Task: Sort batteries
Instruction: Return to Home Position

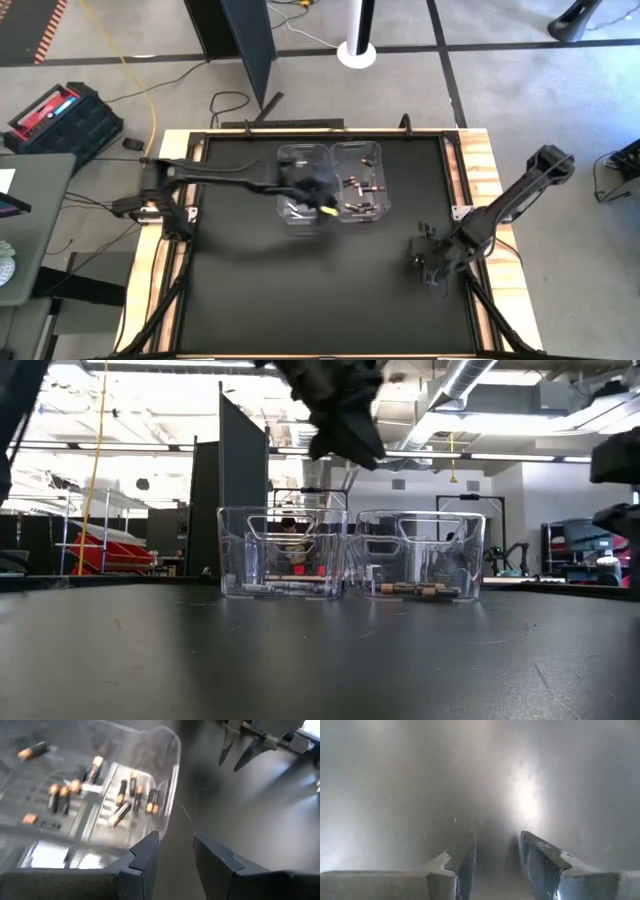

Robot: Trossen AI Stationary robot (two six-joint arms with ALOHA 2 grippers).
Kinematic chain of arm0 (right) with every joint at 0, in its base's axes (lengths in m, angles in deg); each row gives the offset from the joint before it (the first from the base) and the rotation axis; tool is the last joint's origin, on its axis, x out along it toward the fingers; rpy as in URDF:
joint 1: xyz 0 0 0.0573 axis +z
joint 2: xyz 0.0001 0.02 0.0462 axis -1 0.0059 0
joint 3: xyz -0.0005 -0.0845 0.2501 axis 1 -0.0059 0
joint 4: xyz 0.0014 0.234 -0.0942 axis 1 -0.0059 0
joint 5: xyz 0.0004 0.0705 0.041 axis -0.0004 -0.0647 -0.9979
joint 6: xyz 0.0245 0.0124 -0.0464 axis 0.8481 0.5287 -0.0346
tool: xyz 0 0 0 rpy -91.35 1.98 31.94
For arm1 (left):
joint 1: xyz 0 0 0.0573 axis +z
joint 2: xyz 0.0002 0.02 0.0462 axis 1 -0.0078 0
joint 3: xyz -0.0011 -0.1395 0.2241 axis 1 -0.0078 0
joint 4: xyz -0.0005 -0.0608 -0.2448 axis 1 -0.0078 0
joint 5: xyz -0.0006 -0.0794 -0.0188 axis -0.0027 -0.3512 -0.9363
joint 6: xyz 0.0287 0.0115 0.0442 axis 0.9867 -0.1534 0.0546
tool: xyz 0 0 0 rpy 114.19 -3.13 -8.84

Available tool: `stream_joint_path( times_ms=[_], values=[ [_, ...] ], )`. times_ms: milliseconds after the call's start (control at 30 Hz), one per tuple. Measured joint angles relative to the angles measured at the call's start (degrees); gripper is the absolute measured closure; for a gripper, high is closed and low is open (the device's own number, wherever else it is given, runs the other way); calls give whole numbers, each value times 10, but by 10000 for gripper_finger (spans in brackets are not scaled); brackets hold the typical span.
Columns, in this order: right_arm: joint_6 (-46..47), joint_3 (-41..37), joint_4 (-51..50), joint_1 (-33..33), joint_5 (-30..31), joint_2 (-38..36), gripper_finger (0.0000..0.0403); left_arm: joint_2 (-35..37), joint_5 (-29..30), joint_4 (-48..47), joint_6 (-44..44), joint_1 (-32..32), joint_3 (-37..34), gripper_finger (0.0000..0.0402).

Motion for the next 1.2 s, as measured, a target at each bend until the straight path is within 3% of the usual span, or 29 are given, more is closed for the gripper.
stream_joint_path(
  times_ms=[233, 400, 600, 800, 1200],
  values=[
    [-154, -44, 51, -75, 0, -131, 230, 217, 17, 196, -40, -19, -290, 283],
    [-257, -67, 101, -166, -5, -225, 230, 357, 30, 236, 3, -62, -424, 283],
    [-344, -88, 130, -307, -108, -306, 230, 456, 97, 285, 12, -104, -519, 283],
    [-356, -134, 183, -399, -216, -376, 230, 518, 140, 410, 56, -112, -611, 283],
    [-318, -188, 201, -423, -226, -501, 230, 600, 147, 526, 73, -112, -758, 283]
  ],
)
